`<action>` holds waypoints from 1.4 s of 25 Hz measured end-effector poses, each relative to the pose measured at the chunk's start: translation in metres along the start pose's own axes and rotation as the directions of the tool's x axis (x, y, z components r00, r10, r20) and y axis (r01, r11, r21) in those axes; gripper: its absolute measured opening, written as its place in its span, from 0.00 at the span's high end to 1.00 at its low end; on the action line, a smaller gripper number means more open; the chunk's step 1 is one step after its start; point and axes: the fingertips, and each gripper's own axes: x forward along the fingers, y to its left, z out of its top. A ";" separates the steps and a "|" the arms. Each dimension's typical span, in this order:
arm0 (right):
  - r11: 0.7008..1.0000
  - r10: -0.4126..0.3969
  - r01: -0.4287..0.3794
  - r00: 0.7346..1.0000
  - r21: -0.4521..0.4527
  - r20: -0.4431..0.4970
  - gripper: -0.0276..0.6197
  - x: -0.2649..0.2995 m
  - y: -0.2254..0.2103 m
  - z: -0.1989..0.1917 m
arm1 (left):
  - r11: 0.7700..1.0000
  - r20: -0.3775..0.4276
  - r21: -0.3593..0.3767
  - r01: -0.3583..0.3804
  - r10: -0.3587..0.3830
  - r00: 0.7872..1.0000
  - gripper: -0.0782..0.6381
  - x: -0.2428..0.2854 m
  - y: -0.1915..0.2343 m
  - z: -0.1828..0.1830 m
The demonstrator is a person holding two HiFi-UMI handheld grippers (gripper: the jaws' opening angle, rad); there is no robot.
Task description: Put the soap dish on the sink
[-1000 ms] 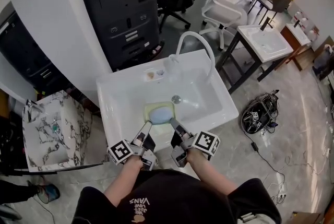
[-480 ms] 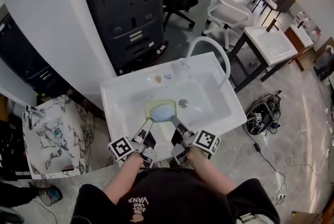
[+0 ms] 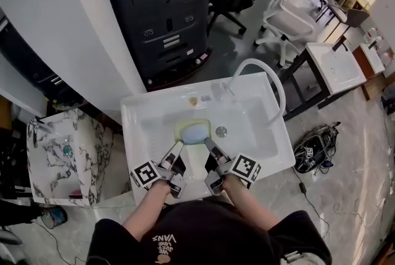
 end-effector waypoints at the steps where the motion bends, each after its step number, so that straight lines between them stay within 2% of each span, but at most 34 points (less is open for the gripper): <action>1: 1.000 0.000 0.000 1.000 -0.002 -0.008 0.84 0.004 -0.002 0.003 | 1.000 0.007 -0.004 -0.003 0.003 1.000 0.72 0.004 0.002 0.002; 5: 1.000 0.004 -0.005 0.999 -0.014 -0.038 0.84 0.019 -0.010 0.015 | 1.000 0.033 0.003 -0.008 0.008 0.999 0.72 0.018 0.010 0.007; 14: 1.000 -0.008 0.005 0.994 -0.028 -0.109 0.84 0.049 -0.038 0.031 | 0.997 0.076 -0.002 -0.081 0.081 0.994 0.72 0.040 0.044 0.014; 35: 0.997 -0.072 0.069 0.985 -0.028 -0.156 0.84 0.086 -0.098 0.045 | 0.981 0.100 -0.052 -0.186 0.191 0.976 0.72 0.069 0.106 0.017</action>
